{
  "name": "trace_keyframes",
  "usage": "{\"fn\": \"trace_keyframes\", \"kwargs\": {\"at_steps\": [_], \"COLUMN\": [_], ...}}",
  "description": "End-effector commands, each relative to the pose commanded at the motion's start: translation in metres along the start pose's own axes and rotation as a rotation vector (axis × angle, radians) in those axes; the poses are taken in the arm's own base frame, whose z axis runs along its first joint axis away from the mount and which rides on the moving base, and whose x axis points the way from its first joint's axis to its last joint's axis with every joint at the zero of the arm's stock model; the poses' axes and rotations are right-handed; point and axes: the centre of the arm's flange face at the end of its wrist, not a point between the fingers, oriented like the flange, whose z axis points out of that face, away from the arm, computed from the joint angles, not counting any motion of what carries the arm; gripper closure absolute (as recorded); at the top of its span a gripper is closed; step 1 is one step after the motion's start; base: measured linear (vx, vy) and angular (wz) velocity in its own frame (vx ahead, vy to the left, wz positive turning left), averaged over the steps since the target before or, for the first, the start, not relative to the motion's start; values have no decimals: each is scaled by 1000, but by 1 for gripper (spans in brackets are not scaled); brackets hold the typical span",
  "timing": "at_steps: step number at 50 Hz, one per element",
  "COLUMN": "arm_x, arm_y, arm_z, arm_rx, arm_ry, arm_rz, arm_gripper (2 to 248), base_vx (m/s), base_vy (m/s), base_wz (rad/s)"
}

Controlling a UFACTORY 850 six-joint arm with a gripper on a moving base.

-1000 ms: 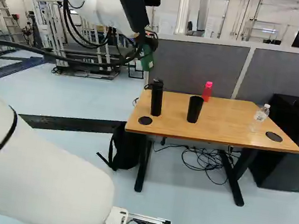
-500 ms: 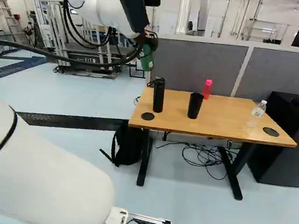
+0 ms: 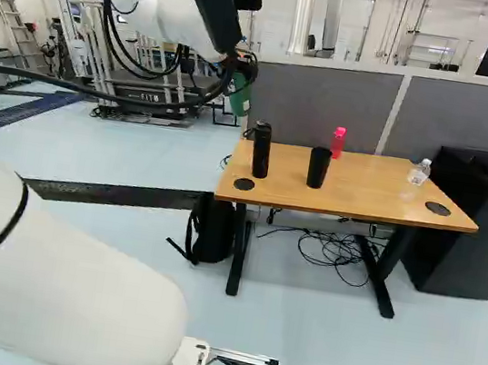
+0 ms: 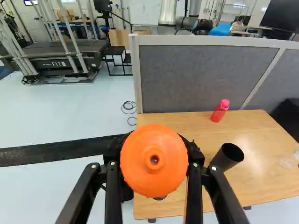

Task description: Pick up the green bottle from the table

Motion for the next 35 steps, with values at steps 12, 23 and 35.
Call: {"fn": "trace_keyframes", "kwargs": {"at_steps": [12,23,35], "arm_x": [0,-1,-1], "arm_y": [0,0,0], "arm_z": [0,-2,-3], "arm_rx": [0,0,0], "arm_ry": [0,1,1], "arm_rz": [0,0,0], "arm_gripper": [227,227,227], "base_vx": [-108,-82,-3], "base_vy": [16,17,1], "base_wz": [12,-3,2]}}
